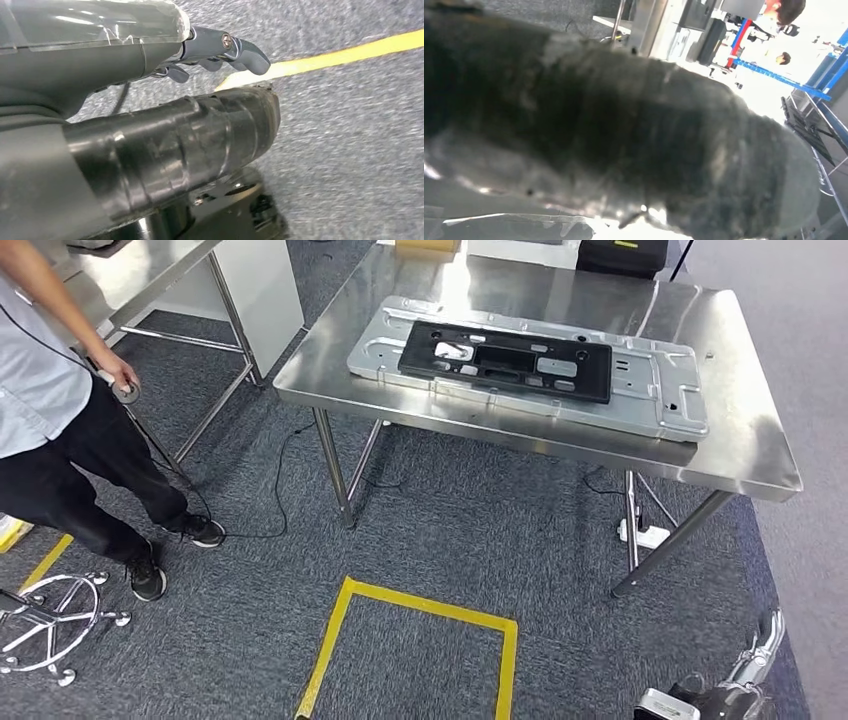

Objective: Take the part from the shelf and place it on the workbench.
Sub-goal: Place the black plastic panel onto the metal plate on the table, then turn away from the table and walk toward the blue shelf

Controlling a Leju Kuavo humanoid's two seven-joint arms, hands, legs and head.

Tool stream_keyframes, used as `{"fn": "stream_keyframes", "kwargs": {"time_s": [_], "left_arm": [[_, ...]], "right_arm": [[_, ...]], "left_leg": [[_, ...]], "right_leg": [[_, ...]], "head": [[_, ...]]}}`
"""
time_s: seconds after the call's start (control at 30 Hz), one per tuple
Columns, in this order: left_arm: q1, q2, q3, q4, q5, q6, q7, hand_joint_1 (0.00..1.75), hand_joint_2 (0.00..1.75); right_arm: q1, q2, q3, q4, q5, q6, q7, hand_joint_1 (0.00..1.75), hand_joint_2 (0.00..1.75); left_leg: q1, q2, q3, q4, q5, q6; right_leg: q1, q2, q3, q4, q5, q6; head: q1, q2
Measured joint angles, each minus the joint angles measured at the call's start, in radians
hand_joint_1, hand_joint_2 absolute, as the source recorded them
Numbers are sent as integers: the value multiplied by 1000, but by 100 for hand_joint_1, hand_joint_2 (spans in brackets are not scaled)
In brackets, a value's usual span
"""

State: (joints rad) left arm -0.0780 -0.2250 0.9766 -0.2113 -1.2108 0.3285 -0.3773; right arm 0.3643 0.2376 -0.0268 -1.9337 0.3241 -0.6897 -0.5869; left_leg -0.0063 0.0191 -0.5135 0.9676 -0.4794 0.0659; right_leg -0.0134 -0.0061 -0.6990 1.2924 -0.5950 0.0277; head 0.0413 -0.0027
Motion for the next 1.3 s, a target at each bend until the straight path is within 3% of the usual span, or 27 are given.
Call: {"fn": "stream_keyframes", "kwargs": {"time_s": [0.03, 0.1, 0.17, 0.2, 0.23, 0.3, 0.33, 0.4, 0.47, 0.5, 0.53, 0.57, 0.63, 0.7, 0.73, 0.8, 0.87, 0.97, 1.0, 1.03, 1.07, 1.17, 1.2, 1.3], "left_arm": [[0, 0, 0, 0, 0, 0, 0, 0, 0], [-1, 0, 0, 0, 0, 0, 0, 0, 0], [-1, 0, 0, 0, 0, 0, 0, 0, 0], [-2, 1, 0, 0, 0, 0, 0, 0, 0], [-2, 1, 0, 0, 0, 0, 0, 0, 0], [-1, 1, 1, 0, 0, 1, 0, 0, 0], [0, 1, 2, 0, 0, 1, 0, 0, 0], [4, 1, 2, 0, 0, 1, 0, 0, 0], [7, 1, 3, 0, 0, 1, 0, 0, 0], [6, 1, 3, 0, 0, 1, 0, 0, 0], [5, 1, 3, 0, 0, 1, 0, 0, 0], [5, 1, 3, 0, 0, 1, 0, 0, 0], [3, 1, 3, 0, 0, 1, 0, 0, 0], [0, 1, 3, 0, -1, 1, -1, 0, 0], [-2, 1, 3, 0, -1, 1, -2, 0, 0], [-3, 0, 3, 0, -2, 1, -5, 0, 0], [2, 0, 3, 0, -3, 1, -6, 0, 0], [4, 0, 3, 0, -3, 0, -8, 0, 0], [4, 0, 3, 0, -4, 0, -9, 0, 0], [5, 0, 3, 0, -4, 1, -9, 0, 0], [6, 0, 3, 0, -4, 1, -9, 0, 0], [6, 0, 4, 0, -2, 1, -9, 0, 0], [5, 0, 4, 0, -1, 2, -9, 0, 0], [4, -1, 5, 0, 1, 2, -6, 0, 0]], "right_arm": [[1, -2, 1, 0, -1, 0, 0, 0, 0], [1, -6, 3, 0, -4, 0, -1, 0, 0], [0, -8, 6, 0, -5, 0, -4, 0, 0], [0, -9, 7, -1, -6, 0, -5, 0, 0], [0, -9, 8, -1, -6, -1, -7, 0, 0], [3, -10, 9, -1, -7, -1, -10, 0, 0], [4, -11, 9, -1, -7, -2, -10, 0, 0], [5, -11, 10, -1, -8, -2, -10, 0, 0], [5, -11, 10, -1, -9, -3, -10, 0, 0], [5, -11, 10, -1, -11, -3, -10, 0, 0], [5, -12, 10, -1, -13, -3, -10, 0, 0], [6, -12, 10, 0, -14, -3, -10, 0, 0], [6, -12, 10, 0, -16, -4, -10, 0, 0], [6, -12, 10, 0, -16, -4, -11, 0, 0], [7, -12, 10, 0, -16, -4, -11, 0, 0], [7, -12, 10, 0, -16, -4, -12, 0, 0], [9, -13, 10, 0, -17, -4, -13, 0, 0], [14, -14, 9, 0, -19, -4, -13, 0, 0], [15, -14, 8, 1, -19, -3, -14, 0, 0], [16, -14, 8, 2, -19, -3, -14, 0, 0], [18, -14, 7, 3, -18, -2, -14, 0, 0], [20, -15, 4, 8, -7, 8, -3, 0, 0], [20, -15, 2, 12, -1, 15, 7, 0, 0], [19, -14, -27, 58, 23, 51, 48, 0, 0]], "left_leg": [[0, 1, -20, 6, 11, -2], [0, 1, -59, 23, 30, -8], [-2, -1, -89, 43, 44, -18], [-2, -1, -99, 50, 51, -24], [-1, -2, -106, 53, 60, -30], [4, -4, -119, 55, 71, -44], [7, -6, -128, 67, 52, -49], [10, -10, -153, 144, -43, -56], [10, -10, -174, 267, -135, -59], [10, -10, -173, 315, -145, -59], [10, -11, -161, 339, -130, -58], [10, -11, -134, 331, -99, -56], [9, -11, -31, 221, -55, -50], [6, -11, 84, 60, -78, -43], [4, -10, 114, 9, -96, -39], [4, -9, 121, -22, -100, -30], [7, -6, 108, -24, -81, -16], [5, 1, 79, -19, -58, -5], [4, 3, 68, -15, -52, -6], [4, 5, 57, -9, -49, -7], [4, 6, 47, -1, -46, -8], [4, 12, 27, 24, -46, -17], [2, 13, 23, 30, -46, -22], [1, 17, 14, 35, -44, -40]], "right_leg": [[-2, 0, 15, 14, 22, 2], [-7, 0, 94, -55, 78, 3], [-7, 2, 206, -203, 65, 0], [-4, 3, 241, -260, 46, -4], [1, 4, 257, -293, 32, -10], [4, 2, 241, -306, 46, -25], [4, 0, 229, -307, 58, -35], [3, -4, 201, -309, 83, -49], [6, -5, 170, -307, 108, -54], [8, -6, 151, -304, 121, -54], [9, -7, 132, -301, 133, -54], [10, -7, 113, -296, 144, -52], [10, -6, 81, -284, 164, -48], [12, -6, 60, -271, 179, -38], [13, -8, 55, -268, 187, -33], [12, -10, 48, -266, 201, -20], [9, -5, 33, -233, 172, -9], [2, 0, -21, -62, 51, 1], [1, 1, -28, -15, 27, 4], [-1, 1, -19, -1, 22, 6], [-3, 0, 9, -25, 33, 7], [-3, -11, 138, -213, 80, 2], [0, -14, 159, -250, 84, -3], [5, -9, 156, -267, 89, -21]], "head": [[0, 0], [0, 0], [-1, 0], [-2, 0], [-2, 0], [-2, 0], [-2, 0], [-2, 0], [-3, 0], [-3, 0], [-3, 0], [-3, 0], [-4, 0], [-3, 0], [-3, 0], [-2, 0], [-2, 0], [-2, 0], [-2, 0], [-2, 0], [-2, 0], [-2, 0], [-2, 0], [-3, 0]]}}
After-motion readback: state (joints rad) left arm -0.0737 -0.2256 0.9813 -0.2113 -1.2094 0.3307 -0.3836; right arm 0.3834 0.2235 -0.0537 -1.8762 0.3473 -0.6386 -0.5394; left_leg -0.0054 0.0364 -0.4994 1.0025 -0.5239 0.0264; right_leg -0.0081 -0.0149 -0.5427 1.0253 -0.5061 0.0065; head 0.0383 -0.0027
